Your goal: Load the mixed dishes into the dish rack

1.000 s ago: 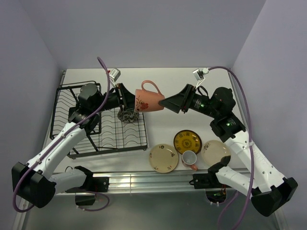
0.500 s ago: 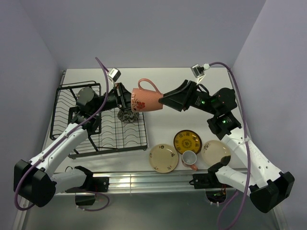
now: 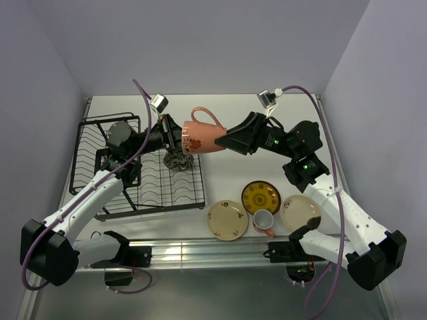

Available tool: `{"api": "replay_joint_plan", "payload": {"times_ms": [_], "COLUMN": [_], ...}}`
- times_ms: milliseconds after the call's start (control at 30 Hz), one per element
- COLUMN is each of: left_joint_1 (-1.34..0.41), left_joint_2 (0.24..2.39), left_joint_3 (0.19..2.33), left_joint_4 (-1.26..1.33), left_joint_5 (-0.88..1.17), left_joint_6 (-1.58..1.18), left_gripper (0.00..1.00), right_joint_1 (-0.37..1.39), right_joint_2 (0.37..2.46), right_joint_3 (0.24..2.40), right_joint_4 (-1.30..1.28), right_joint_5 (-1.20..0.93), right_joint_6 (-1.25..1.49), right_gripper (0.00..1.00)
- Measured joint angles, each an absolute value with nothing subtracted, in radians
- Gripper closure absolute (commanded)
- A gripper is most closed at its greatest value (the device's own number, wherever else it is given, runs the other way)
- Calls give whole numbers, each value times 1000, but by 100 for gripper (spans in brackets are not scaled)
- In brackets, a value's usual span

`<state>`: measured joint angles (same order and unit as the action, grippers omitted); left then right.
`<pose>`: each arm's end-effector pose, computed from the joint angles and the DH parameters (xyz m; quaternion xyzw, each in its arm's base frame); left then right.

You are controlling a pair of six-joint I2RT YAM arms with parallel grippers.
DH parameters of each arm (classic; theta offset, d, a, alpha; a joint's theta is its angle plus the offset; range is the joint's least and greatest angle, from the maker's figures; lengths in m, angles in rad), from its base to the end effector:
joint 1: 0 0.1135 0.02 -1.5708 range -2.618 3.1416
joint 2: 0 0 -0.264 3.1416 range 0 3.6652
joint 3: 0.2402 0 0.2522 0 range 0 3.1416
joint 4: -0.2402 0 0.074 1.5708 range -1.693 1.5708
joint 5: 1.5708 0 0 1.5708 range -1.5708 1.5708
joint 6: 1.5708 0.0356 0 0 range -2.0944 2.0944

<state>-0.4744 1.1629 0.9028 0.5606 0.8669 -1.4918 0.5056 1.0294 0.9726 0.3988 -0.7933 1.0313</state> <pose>0.2190 -0.1430 0.3795 0.0331 0.6349 -0.7461 0.1977 0.1847 0.1312 0.4189 -0.1667 0.5955 0.6839 0.3871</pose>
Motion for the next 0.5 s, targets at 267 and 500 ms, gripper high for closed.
{"api": "replay_joint_plan", "payload": {"times_ms": [267,500], "left_joint_1": [-472,-475], "left_joint_2": [1163,1155], "left_joint_3": [903,904], "left_joint_4": [561,521], "left_joint_5": [867,866], "left_joint_6": [-1491,-1458], "left_gripper": [96,13], "right_joint_1": [508,515], "right_joint_2": [1032,1033], "right_joint_3": [976,982], "right_joint_4": [398,347], "right_joint_5": [-786,-768], "right_joint_6": [1026,994], "right_gripper": [100,100]}}
